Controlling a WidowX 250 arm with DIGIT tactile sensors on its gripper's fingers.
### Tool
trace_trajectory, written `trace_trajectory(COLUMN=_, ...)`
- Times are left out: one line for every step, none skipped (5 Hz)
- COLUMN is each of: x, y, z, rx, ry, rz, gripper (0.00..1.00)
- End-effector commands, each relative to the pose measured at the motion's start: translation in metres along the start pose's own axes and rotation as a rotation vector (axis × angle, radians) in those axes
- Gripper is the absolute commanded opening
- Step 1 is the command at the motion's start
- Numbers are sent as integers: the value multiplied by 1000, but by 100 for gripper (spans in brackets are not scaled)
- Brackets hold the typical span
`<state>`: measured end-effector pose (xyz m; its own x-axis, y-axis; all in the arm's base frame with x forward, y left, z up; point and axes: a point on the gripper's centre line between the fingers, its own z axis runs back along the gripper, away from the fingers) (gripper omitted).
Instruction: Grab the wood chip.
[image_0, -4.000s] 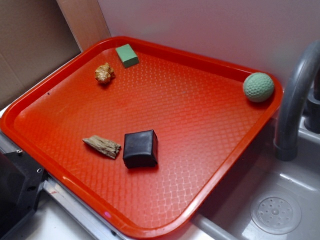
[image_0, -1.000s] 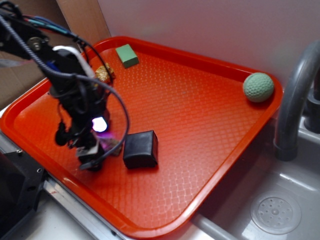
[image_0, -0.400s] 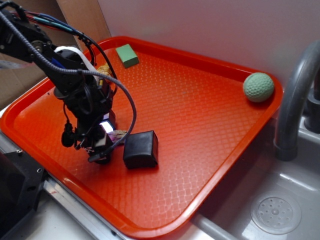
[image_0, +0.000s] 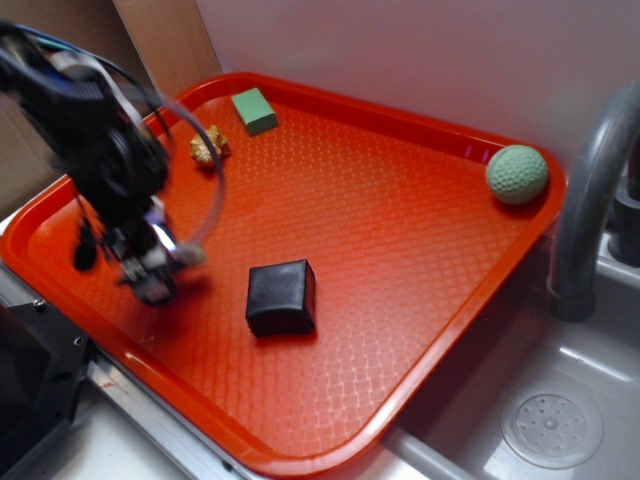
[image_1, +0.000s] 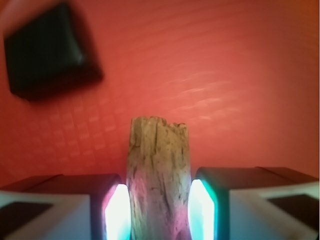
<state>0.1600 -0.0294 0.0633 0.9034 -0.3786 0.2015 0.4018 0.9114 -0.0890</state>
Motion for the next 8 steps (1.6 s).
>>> trace_trajectory(x=16, y=46, z=78, rx=168, ry=-44, rz=491, gripper=0)
trace_trajectory(x=11, y=32, z=93, rx=230, ry=-90, rz=666, gripper=0)
trace_trajectory(x=21, y=12, z=99, rx=203, ry=-61, rz=609, gripper=0)
trace_trajectory(x=29, y=7, z=103, rx=156, ry=-45, rz=589, gripper=0)
trace_trajectory(x=51, y=5, z=100, rx=194, ry=0, rz=606, gripper=0)
trace_trajectory(x=67, y=-5, z=112, rx=221, ry=10, rz=601, gripper=0)
trace_trajectory(x=71, y=-5, z=114, rx=208, ry=31, rz=596, gripper=0)
trace_trajectory(x=70, y=-6, z=122, rx=172, ry=24, rz=578, gripper=0)
